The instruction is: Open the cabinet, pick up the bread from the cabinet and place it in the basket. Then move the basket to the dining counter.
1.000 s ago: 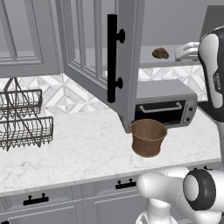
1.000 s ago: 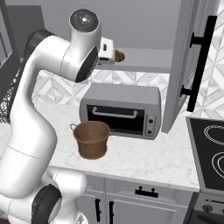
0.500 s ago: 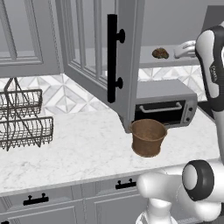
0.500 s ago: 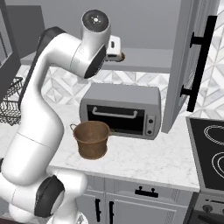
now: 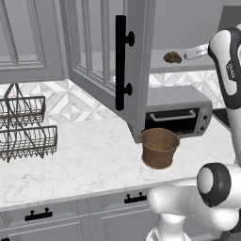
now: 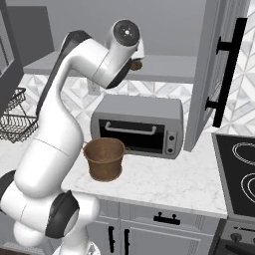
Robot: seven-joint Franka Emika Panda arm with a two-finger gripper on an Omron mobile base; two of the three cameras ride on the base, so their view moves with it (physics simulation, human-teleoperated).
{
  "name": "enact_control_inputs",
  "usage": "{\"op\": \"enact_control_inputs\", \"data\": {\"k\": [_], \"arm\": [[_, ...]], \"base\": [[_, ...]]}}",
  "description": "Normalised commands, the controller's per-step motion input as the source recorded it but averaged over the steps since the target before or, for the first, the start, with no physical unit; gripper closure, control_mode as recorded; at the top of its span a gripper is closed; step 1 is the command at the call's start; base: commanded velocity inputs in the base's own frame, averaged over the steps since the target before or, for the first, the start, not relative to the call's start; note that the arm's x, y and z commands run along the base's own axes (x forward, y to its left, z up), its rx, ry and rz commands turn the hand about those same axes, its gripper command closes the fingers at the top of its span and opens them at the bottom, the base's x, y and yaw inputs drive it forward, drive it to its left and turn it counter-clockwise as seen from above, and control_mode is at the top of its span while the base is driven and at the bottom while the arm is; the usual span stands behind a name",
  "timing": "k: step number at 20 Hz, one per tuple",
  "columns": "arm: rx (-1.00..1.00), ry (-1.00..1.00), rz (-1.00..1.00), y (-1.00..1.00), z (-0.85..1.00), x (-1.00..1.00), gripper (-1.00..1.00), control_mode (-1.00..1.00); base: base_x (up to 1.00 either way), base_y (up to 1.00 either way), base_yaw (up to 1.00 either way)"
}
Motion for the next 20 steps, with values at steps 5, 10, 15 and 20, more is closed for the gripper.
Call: {"op": "enact_control_inputs", "data": {"k": [5,10,15,20], "arm": [[-0.06,-0.04,0.0,0.0,0.0,0.47,-1.0,-1.0],[0.0,0.08,0.0,0.0,0.0,0.46,-1.0,-1.0],[-0.02,0.07,0.0,0.0,0.0,0.45,-1.0,-1.0],[-0.01,0.0,-0.02,-0.11,0.0,0.31,-1.0,-1.0]], "base": [[0.0,0.0,0.0],[0.0,0.0,0.0],[0.0,0.0,0.0],[0.0,0.0,0.0]]}}
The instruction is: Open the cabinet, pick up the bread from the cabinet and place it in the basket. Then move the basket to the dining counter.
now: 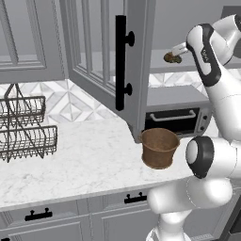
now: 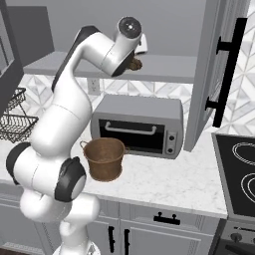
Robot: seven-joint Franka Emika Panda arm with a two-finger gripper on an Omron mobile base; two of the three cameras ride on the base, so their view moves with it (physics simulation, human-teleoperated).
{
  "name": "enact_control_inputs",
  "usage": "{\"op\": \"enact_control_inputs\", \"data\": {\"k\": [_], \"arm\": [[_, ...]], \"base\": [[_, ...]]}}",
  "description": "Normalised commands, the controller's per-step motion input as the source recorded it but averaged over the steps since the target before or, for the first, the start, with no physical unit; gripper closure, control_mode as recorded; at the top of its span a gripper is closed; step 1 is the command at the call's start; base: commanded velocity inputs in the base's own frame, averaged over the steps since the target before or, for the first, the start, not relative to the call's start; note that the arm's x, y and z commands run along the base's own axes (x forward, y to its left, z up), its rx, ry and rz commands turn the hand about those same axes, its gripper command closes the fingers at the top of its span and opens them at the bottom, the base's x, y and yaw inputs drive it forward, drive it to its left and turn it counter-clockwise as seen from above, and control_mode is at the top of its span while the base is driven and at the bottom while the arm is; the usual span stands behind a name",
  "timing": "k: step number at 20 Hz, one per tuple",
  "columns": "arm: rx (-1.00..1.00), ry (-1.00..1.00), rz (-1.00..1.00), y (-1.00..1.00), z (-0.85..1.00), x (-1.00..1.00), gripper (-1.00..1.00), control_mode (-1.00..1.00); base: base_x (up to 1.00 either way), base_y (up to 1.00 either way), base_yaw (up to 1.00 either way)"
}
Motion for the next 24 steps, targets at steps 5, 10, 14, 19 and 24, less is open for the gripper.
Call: {"op": "enact_control_inputs", "data": {"k": [5,10,14,19,24], "arm": [[-0.02,0.0,-0.07,-0.15,0.0,0.28,-1.0,-1.0],[-0.02,0.06,-0.06,-0.04,-0.04,0.17,-1.0,-1.0],[0.0,0.14,0.0,-0.04,-0.16,0.02,-1.0,-1.0],[-0.02,0.08,-0.01,0.0,-0.13,0.28,-1.0,-1.0],[0.0,0.0,0.0,-0.04,-0.02,0.33,-1.0,-1.0]], "base": [[0.0,0.0,0.0],[0.0,0.0,0.0],[0.0,0.0,0.0],[0.0,0.0,0.0],[0.0,0.0,0.0]]}}
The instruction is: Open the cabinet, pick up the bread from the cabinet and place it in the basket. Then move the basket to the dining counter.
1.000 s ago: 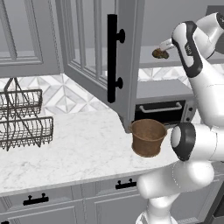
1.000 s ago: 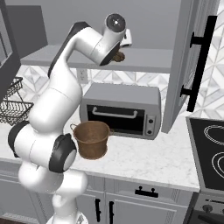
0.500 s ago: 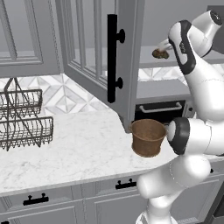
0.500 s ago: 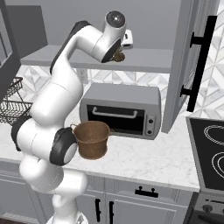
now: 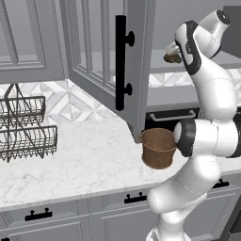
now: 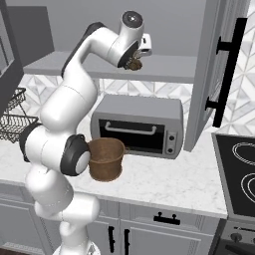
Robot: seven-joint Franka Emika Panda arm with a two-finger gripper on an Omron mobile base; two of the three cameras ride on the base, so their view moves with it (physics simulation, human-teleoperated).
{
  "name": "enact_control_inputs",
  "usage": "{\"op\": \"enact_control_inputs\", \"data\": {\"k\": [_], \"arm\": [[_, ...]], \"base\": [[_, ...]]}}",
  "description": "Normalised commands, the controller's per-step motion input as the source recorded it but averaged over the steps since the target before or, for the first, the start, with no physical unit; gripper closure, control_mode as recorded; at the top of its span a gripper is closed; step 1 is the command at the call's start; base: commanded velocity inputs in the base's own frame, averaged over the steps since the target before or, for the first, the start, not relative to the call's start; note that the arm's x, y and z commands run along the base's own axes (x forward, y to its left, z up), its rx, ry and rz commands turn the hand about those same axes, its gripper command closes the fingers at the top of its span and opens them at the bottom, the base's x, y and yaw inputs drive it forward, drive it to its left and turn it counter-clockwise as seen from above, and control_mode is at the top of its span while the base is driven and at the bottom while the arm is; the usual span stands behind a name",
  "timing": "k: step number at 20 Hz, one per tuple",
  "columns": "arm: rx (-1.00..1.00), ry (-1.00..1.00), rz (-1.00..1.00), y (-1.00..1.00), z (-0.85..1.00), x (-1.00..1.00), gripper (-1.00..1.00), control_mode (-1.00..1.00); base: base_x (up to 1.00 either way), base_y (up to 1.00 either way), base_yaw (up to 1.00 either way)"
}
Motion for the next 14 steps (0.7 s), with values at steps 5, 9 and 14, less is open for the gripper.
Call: {"op": "enact_control_inputs", "data": {"k": [5,9,14], "arm": [[0.0,0.02,0.0,-0.04,-0.07,0.27,-1.0,-1.0],[0.0,0.03,0.0,-0.01,-0.08,0.21,-1.0,-1.0],[0.0,0.03,0.0,-0.01,-0.16,0.16,-1.0,-1.0]], "base": [[0.0,0.0,0.0],[0.0,0.0,0.0],[0.0,0.0,0.0]]}}
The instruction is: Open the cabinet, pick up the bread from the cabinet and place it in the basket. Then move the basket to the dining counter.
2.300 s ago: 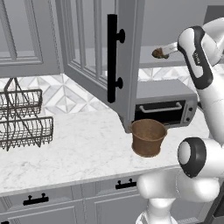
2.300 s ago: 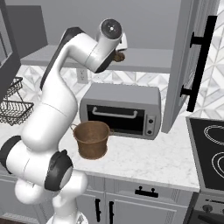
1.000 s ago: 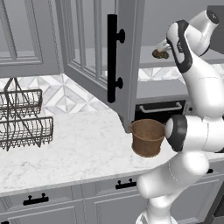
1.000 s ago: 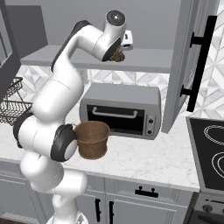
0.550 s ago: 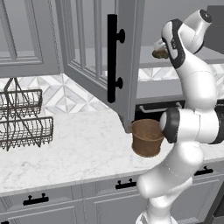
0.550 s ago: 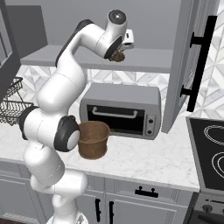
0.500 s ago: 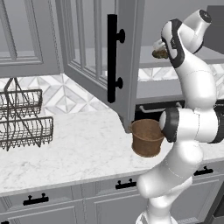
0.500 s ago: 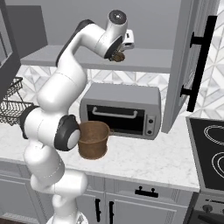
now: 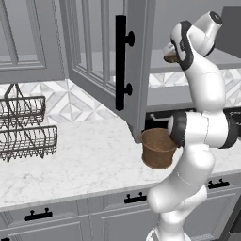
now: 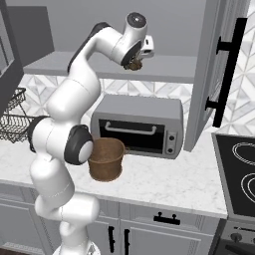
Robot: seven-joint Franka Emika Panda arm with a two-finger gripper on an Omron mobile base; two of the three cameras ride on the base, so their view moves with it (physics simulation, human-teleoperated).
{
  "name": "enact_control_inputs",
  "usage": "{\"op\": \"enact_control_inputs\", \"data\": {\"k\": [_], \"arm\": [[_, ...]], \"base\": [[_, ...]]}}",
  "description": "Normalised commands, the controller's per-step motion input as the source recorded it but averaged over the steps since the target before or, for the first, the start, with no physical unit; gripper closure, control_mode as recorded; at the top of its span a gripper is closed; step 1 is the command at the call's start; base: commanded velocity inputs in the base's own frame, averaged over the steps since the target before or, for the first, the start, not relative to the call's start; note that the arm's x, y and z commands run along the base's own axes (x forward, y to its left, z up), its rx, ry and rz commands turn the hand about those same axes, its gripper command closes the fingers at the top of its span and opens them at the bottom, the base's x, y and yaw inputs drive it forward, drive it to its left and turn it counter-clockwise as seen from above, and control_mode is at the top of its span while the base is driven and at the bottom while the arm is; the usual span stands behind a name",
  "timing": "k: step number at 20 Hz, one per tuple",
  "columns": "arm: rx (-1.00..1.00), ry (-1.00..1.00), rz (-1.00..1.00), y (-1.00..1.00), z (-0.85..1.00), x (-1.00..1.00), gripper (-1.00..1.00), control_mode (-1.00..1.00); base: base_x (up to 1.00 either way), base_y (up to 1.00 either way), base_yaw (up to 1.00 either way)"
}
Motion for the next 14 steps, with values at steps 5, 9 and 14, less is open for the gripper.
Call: {"op": "enact_control_inputs", "data": {"k": [5,9,14], "arm": [[0.0,0.03,0.0,-0.02,-0.15,0.17,-1.0,-1.0],[0.0,0.01,0.0,-0.07,-0.17,0.11,-1.0,-1.0],[0.0,0.01,0.0,0.0,-0.32,0.0,1.0,-1.0]], "base": [[0.0,0.0,0.0],[0.0,0.0,0.0],[0.0,0.0,0.0]]}}
